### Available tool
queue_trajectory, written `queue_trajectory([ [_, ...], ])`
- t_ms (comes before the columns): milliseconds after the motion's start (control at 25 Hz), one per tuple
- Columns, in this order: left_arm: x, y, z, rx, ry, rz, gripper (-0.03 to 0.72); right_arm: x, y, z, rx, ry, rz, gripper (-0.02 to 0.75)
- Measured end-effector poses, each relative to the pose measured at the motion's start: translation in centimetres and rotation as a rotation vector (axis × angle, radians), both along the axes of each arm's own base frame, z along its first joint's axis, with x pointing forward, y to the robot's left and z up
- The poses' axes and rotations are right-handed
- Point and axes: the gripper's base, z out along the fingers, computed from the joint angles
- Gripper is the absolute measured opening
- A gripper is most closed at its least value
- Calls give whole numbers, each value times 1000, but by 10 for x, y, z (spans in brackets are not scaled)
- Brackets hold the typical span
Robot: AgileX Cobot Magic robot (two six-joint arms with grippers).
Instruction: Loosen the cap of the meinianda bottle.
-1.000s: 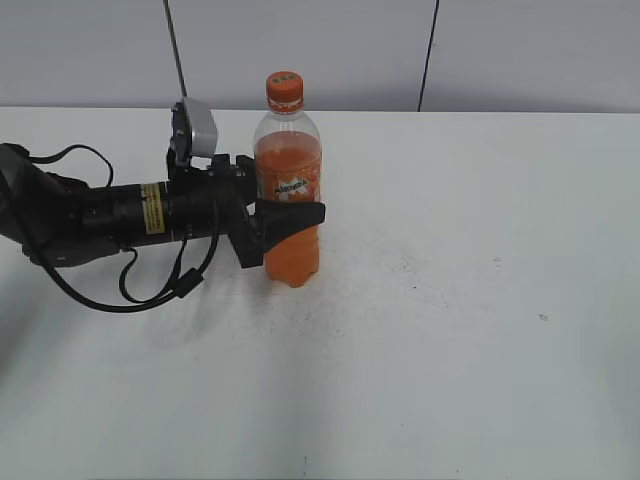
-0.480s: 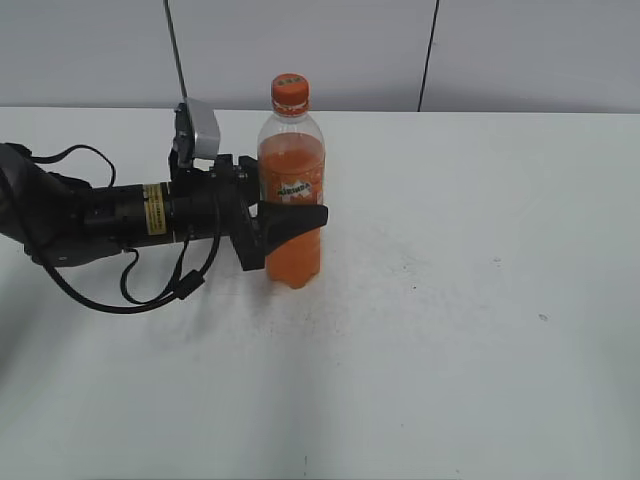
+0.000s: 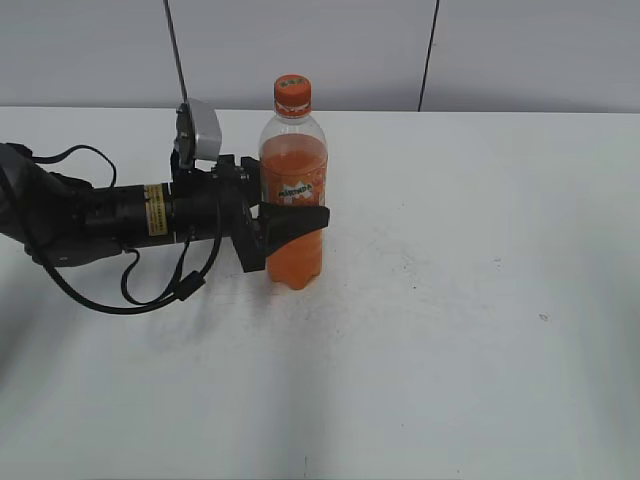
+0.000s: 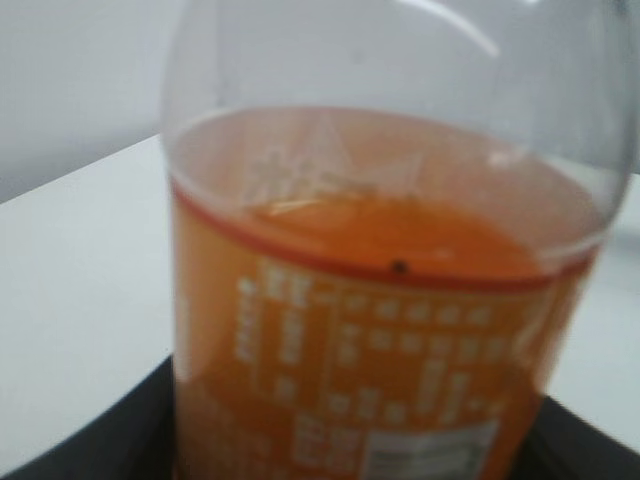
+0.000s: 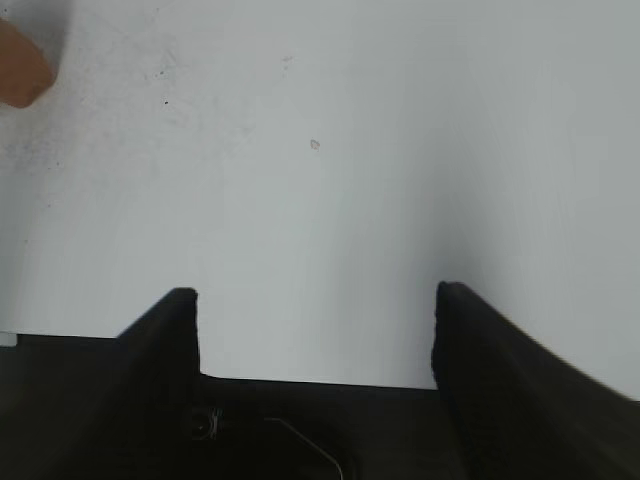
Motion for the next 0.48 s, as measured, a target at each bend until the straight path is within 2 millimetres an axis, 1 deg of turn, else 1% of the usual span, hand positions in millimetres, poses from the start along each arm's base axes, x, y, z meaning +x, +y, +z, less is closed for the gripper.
queue_trajectory([
  [40,0,0,0,0,0,0,425,9,0,7,4,21,2,544],
  [160,0,0,0,-1,0,0,425,45,3,22,32,100,11,544],
  [200,0,0,0,-1,0,0,425,63,4,26,48,139,16,544],
  [320,0,0,0,-3,1,0,425,99,7,43,79,182,28,544],
  [480,0,0,0,-4,3,5,425,151,9,56,115,231,20,544],
])
